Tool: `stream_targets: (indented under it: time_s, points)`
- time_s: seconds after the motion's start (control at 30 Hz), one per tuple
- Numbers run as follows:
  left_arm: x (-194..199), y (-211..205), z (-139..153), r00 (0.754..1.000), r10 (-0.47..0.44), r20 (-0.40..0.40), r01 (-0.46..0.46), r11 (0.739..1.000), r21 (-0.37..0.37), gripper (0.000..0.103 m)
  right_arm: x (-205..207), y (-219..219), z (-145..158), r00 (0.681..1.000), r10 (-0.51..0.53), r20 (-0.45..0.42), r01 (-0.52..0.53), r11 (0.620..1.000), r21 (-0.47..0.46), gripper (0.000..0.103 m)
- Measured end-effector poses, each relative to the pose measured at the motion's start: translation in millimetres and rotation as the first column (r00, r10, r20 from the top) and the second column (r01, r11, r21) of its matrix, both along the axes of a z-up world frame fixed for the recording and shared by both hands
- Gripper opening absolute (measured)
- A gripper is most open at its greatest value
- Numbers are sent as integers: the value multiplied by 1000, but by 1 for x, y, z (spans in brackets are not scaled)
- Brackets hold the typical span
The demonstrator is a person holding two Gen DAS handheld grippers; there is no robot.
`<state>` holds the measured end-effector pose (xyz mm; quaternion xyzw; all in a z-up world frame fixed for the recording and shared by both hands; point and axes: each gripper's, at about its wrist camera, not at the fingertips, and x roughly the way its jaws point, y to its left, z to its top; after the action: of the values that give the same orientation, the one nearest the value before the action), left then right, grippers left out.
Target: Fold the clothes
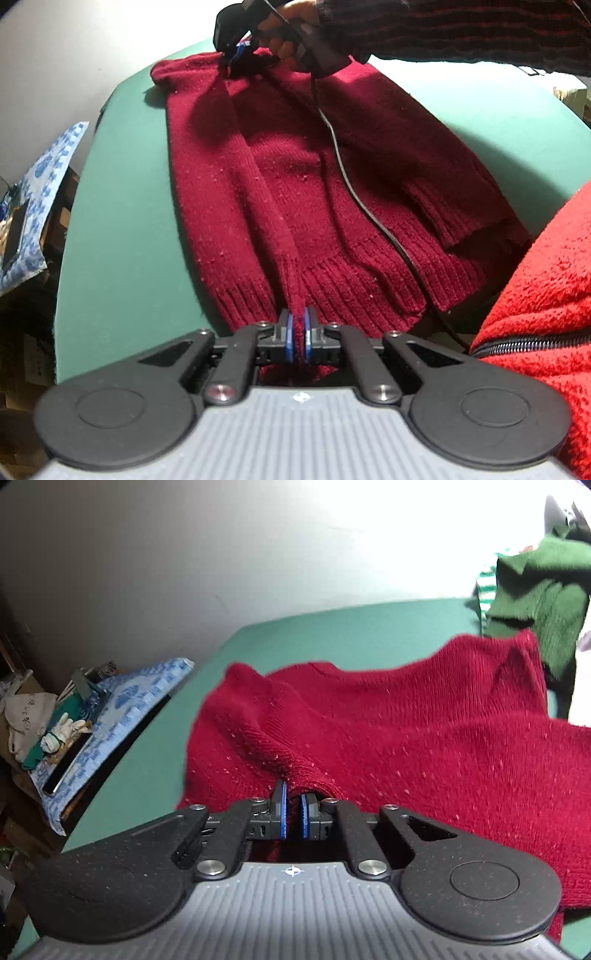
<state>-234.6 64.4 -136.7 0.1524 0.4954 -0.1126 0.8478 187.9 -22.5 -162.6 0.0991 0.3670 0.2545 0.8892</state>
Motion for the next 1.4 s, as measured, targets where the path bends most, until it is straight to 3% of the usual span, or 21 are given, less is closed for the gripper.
stream_targets:
  time_s: [0.13, 0.27, 0.33, 0.37, 0.4, 0.53, 0.67, 0.77, 0.93, 1.07, 1.13, 1.2, 1.3, 1.4]
  points:
    - [0, 4, 0, 1000, -4, -11, 4, 1000, -26, 3, -2, -3, 6, 1000, -2, 15, 1, 999, 41, 6]
    - [0, 3, -5, 999, -30, -21, 30, 999, -23, 6, 3, 0, -3, 1000, 18, -24, -17, 1000, 17, 8]
    - [-2, 9, -1, 999, -36, -33, 35, 998, -55, 22, 2, -4, -2, 999, 37, -31, -37, 999, 22, 12]
    - [-3, 12, 0, 998, -39, -39, 36, 997, -74, 36, 2, -7, 0, 998, 42, -41, -41, 999, 27, 16]
    - [-6, 17, 4, 998, -40, -42, 36, 996, -85, 39, 0, -11, 3, 998, 41, -56, -38, 999, 38, 17]
    - [-17, 37, 22, 999, -26, -31, 24, 998, -65, 39, -16, -27, 17, 995, 37, -89, -28, 994, 105, 24]
    - [3, 54, 40, 999, 35, 38, -29, 990, -135, 39, -38, -13, 25, 989, 134, -67, -122, 980, 155, 21]
    - [33, 53, 30, 996, 55, 75, -39, 980, -197, 39, -42, 15, 19, 978, 196, -72, -181, 967, 181, 21]
    - [70, 41, -12, 996, 80, 37, -72, 980, -187, 36, -25, 36, -1, 980, 162, -118, -143, 978, 155, 21]
    - [57, 44, -16, 995, 91, 51, -79, 976, -201, 36, -14, 19, -9, 991, 79, -110, -66, 991, 120, 0]
    - [49, 45, -16, 996, 81, 38, -71, 975, -212, 36, -13, 9, -7, 991, 59, -118, -45, 991, 124, 0]
    - [43, 43, -17, 997, 65, 39, -56, 979, -198, 37, -14, 11, 0, 989, 74, -131, -52, 985, 165, 10]
    - [45, 43, -19, 998, 60, 36, -52, 980, -193, 39, -15, 32, 10, 987, 126, -96, -107, 977, 182, 11]
    - [48, 45, -21, 997, 77, 25, -70, 975, -209, 40, 1, 56, 8, 980, 162, -114, -141, 975, 172, 12]
